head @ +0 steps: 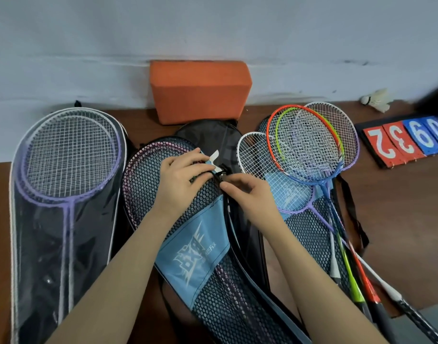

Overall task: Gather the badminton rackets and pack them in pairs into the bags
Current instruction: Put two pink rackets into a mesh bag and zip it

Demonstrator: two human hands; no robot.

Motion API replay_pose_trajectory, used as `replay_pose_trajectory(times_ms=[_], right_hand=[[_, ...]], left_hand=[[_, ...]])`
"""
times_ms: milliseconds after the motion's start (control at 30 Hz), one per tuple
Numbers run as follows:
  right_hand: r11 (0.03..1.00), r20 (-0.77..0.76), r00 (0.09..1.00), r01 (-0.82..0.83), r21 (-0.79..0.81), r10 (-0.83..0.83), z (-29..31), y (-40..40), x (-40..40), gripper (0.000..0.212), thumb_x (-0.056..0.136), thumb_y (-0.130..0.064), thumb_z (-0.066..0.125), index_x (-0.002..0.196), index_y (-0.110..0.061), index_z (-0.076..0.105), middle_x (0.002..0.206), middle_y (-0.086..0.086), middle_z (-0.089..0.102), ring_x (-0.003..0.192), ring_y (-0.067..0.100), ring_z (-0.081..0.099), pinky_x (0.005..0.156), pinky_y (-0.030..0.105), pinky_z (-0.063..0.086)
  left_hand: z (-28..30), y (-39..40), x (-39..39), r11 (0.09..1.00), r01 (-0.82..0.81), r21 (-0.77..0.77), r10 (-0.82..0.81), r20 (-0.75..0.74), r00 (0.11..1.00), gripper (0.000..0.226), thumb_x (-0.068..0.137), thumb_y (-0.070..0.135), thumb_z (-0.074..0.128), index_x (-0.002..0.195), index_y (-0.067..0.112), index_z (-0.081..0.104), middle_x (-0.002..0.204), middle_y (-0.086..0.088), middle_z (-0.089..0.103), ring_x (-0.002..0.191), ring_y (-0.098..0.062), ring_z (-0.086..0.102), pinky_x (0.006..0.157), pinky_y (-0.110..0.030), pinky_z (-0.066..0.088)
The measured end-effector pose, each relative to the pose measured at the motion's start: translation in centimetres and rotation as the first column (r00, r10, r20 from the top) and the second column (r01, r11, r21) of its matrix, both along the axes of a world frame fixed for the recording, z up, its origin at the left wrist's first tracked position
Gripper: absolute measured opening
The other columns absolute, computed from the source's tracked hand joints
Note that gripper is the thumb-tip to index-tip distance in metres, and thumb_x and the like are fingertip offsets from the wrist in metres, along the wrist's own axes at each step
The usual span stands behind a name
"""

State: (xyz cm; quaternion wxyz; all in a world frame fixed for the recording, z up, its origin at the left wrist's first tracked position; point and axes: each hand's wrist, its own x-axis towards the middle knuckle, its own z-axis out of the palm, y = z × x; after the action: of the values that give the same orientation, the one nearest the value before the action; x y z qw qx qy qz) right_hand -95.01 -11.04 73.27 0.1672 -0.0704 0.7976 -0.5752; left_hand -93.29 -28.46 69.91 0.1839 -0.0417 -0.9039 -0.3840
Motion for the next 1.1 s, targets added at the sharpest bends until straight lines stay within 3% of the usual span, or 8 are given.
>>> replay_pose_trajectory(times_ms=[100,267,500,600,733,833,933,1100], right_hand=[[0.999,0.011,1.0,0.015,-0.031,-0.015,0.1,-0.1,0.9,0.014,0.086,-0.015,0.064,0.098,-0.01,0.068,0.092,0.001,0.07,0.084,0.007,0.064,0.077,0.017,0.05],[0.996,0.023,0.998,0.067,-0.058,-0.065,0.3,-1.1,1.3,0.01,0.08,-0.009,0.07,0.088,-0.011,0.063,0.081,0.003,0.063,0.073,0.008,0.056,0.071,0.02,0.049],[0.992,0.025,0.995,0.103,-0.078,-0.102,1.0,-0.8,1.9,0.011,0.079,-0.01,0.071,0.088,-0.007,0.067,0.074,-0.002,0.063,0.066,-0.001,0.056,0.065,0.012,0.047],[0.998,-0.039,0.997,0.069,-0.009,-0.069,1.3,-0.6,1.9,0.009,0.082,-0.012,0.068,0.09,-0.009,0.069,0.079,-0.001,0.065,0.069,0.0,0.057,0.067,0.012,0.046],[0.957,-0.271,0.955,-0.042,0.285,0.123,1.4,0.3,1.7,0.009,0.085,-0.016,0.064,0.093,-0.012,0.068,0.088,0.0,0.064,0.078,0.009,0.058,0.073,0.018,0.047],[0.936,-0.199,0.963,-0.105,0.337,0.18,0.8,1.7,2.3,0.008,0.086,-0.019,0.063,0.092,-0.013,0.065,0.083,-0.003,0.063,0.073,0.009,0.056,0.071,0.026,0.048],[0.941,-0.094,0.98,-0.137,0.31,0.174,0.2,3.3,3.3,0.003,0.087,-0.02,0.062,0.09,-0.018,0.063,0.077,-0.012,0.061,0.069,0.0,0.055,0.069,0.021,0.047],[0.867,-0.214,0.943,-0.126,0.482,0.256,-0.8,4.1,3.7,0.011,0.091,-0.023,0.055,0.095,-0.014,0.06,0.077,-0.002,0.066,0.069,0.016,0.06,0.067,0.037,0.052]], left_hand=[[0.2,-0.4,0.1,1.0,0.006,0.009,-0.006,-0.016,1.0,0.017,0.084,0.029,0.061,0.096,0.023,0.071,0.109,0.013,0.061,0.119,-0.01,0.052,0.095,-0.037,0.031],[0.9,-0.3,0.6,0.998,-0.003,0.066,0.004,-0.018,1.0,0.021,0.084,0.032,0.058,0.094,0.02,0.072,0.106,0.014,0.06,0.119,-0.009,0.051,0.095,-0.048,0.037],[1.1,-0.7,1.0,0.996,0.015,0.083,-0.011,-0.041,0.999,0.023,0.084,0.033,0.058,0.094,0.018,0.072,0.105,0.012,0.061,0.117,-0.013,0.054,0.089,-0.053,0.043],[1.2,-0.6,1.1,0.997,0.013,0.078,-0.009,-0.054,0.999,0.024,0.084,0.033,0.057,0.094,0.017,0.073,0.104,0.012,0.061,0.116,-0.015,0.055,0.088,-0.054,0.045],[1.3,-0.5,1.0,0.997,-0.035,0.063,0.037,-0.028,0.999,0.025,0.083,0.033,0.058,0.093,0.016,0.073,0.103,0.009,0.063,0.114,-0.014,0.056,0.089,-0.052,0.045],[1.0,-0.7,0.6,0.993,-0.074,0.095,0.072,0.018,0.997,0.025,0.083,0.033,0.059,0.095,0.015,0.073,0.104,0.004,0.066,0.113,-0.015,0.057,0.09,-0.051,0.046],[0.7,-0.6,0.0,0.994,-0.103,0.038,0.101,0.036,0.994,0.017,0.082,0.024,0.065,0.094,0.016,0.073,0.103,0.001,0.067,0.111,-0.016,0.058,0.089,-0.051,0.046],[0.1,0.4,-0.4,0.983,-0.175,0.052,0.172,0.059,0.983,0.014,0.083,0.019,0.067,0.094,0.016,0.073,0.105,0.001,0.066,0.101,-0.016,0.06,0.085,-0.049,0.048]])
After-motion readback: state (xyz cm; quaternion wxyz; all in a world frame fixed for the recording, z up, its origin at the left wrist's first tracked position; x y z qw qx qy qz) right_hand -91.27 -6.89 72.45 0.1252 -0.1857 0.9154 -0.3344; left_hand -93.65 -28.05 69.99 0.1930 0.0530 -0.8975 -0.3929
